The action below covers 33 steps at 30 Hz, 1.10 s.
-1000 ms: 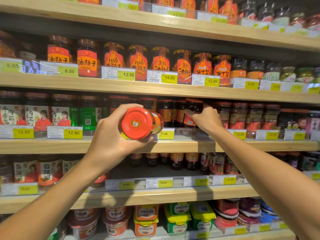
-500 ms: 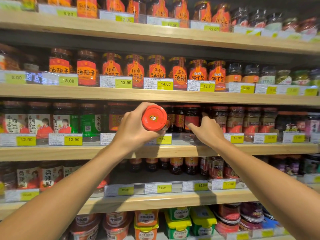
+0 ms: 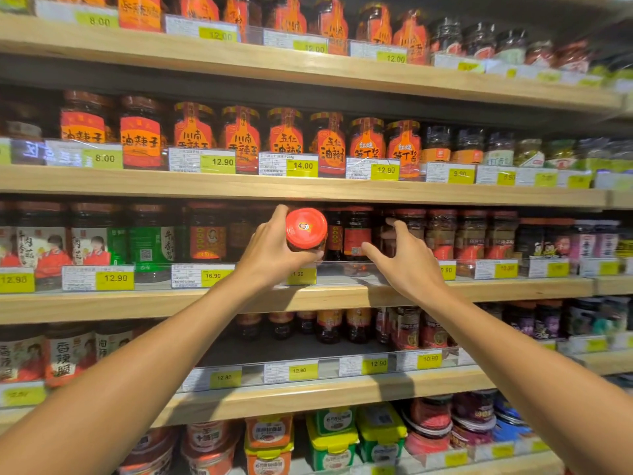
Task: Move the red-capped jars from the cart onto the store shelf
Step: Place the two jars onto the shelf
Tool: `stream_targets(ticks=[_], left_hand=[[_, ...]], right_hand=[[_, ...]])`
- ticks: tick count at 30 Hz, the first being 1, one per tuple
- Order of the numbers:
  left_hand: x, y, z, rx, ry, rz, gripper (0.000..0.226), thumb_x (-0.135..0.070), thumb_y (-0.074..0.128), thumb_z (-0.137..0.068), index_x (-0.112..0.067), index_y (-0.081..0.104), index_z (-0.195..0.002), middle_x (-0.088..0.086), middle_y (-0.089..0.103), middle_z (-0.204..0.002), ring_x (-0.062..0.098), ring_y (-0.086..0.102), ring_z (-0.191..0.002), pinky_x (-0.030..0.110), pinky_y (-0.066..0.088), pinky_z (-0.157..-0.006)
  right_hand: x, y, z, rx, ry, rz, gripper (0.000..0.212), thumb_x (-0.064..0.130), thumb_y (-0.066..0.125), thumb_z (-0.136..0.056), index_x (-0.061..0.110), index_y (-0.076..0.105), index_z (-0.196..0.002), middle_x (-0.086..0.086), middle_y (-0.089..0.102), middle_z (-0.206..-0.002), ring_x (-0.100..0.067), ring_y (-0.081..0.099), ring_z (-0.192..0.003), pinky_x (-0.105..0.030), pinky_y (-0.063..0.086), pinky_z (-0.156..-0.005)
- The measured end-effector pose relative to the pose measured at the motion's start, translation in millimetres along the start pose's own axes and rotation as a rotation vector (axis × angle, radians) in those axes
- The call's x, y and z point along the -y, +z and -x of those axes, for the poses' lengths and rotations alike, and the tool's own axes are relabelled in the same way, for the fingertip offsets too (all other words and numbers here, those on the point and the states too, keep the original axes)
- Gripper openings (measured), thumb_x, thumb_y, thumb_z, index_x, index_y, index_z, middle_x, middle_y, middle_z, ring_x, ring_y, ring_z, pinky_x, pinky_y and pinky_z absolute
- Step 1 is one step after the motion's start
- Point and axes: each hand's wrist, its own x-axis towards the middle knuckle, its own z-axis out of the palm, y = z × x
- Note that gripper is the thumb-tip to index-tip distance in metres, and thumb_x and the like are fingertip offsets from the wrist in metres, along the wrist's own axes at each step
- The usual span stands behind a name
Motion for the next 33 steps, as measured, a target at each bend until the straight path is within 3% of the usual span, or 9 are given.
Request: stream_targets(ticks=[4,9,12,15,19,23,28,30,33], left_hand=[[-2,5,-7,0.010,-0.101,-0.014,0.063,-0.047,0.085,-0.071,-0.012,0.042,-0.101,0.004,0.057,-0.099,0.024,0.057,-0.093,0.040,0.049,-0.071],[-3,11,-16,-0.020,-0.200,-0.024,0.057,-0.055,0.079,-0.074,-0.013,0.042,-0.086,-0.001,0.048,-0.083,0.015,0.049,-0.073,0.034,0.039,-0.056],[-2,14,-23,-0.022,-0.228,-0.012,0.060,-0.060,0.078,-0.072,-0.013,0.041,-0.074,0.003,0.055,-0.074,0.020,0.052,-0.064,0.039,0.043,-0.056],[-6,15,-29,-0.030,-0.260,-0.005,0.064,-0.058,0.078,-0.074,-0.014,0.033,-0.064,0.000,0.037,-0.059,0.016,0.033,-0.053,0.032,0.027,-0.052],[-9,16,-36,0.020,-0.332,-0.018,0.065,-0.072,0.070,-0.071,-0.016,0.039,-0.059,0.001,0.043,-0.052,0.020,0.041,-0.049,0.032,0.036,-0.056],[-18,14,-37,0.114,-0.432,-0.045,0.066,-0.080,0.057,-0.076,-0.017,0.042,-0.062,0.001,0.043,-0.054,0.019,0.046,-0.051,0.030,0.037,-0.056],[-18,12,-33,0.152,-0.380,-0.077,0.062,-0.068,0.059,-0.084,-0.012,0.045,-0.064,0.001,0.046,-0.058,0.019,0.048,-0.056,0.031,0.034,-0.053],[-13,12,-29,0.180,-0.335,-0.125,0.054,-0.063,0.062,-0.085,-0.010,0.053,-0.078,0.005,0.059,-0.074,0.022,0.057,-0.069,0.033,0.041,-0.058],[-12,8,-12,0.175,-0.280,-0.210,0.056,-0.059,0.061,-0.088,-0.007,0.053,-0.108,0.010,0.063,-0.107,0.025,0.060,-0.091,0.038,0.048,-0.072]], right_hand=[[-2,-3,3,-0.013,-0.006,-0.027,0.075,0.061,0.055,-0.091,0.021,0.032,-0.151,-0.004,0.059,-0.136,-0.028,0.056,-0.123,-0.040,0.046,-0.087],[-6,-5,7,-0.025,-0.017,-0.057,0.076,0.063,0.055,-0.091,0.023,0.032,-0.152,-0.003,0.060,-0.135,-0.026,0.059,-0.119,-0.039,0.048,-0.089],[-6,-6,8,-0.033,-0.031,-0.061,0.076,0.063,0.055,-0.091,0.024,0.032,-0.152,-0.002,0.058,-0.139,-0.025,0.058,-0.122,-0.039,0.048,-0.092],[-5,-6,9,-0.031,-0.032,-0.072,0.075,0.062,0.055,-0.091,0.024,0.032,-0.152,-0.001,0.058,-0.139,-0.024,0.058,-0.121,-0.040,0.049,-0.094],[-5,-6,9,-0.027,-0.033,-0.070,0.075,0.063,0.054,-0.090,0.025,0.032,-0.151,0.001,0.059,-0.138,-0.023,0.057,-0.123,-0.042,0.049,-0.095],[-3,-4,13,-0.014,-0.021,-0.081,0.075,0.063,0.055,-0.090,0.025,0.033,-0.151,0.000,0.059,-0.137,-0.022,0.056,-0.124,-0.042,0.049,-0.097],[-3,-4,19,-0.011,-0.022,-0.093,0.075,0.063,0.055,-0.090,0.025,0.034,-0.151,0.004,0.059,-0.137,-0.021,0.056,-0.124,-0.041,0.048,-0.097],[-5,-5,22,-0.014,-0.025,-0.104,0.075,0.063,0.056,-0.090,0.026,0.034,-0.151,0.003,0.059,-0.138,-0.020,0.056,-0.124,-0.041,0.048,-0.097],[-10,-8,26,-0.016,-0.026,-0.122,0.073,0.063,0.056,-0.090,0.027,0.034,-0.150,0.002,0.055,-0.142,-0.019,0.053,-0.128,-0.042,0.049,-0.099]])
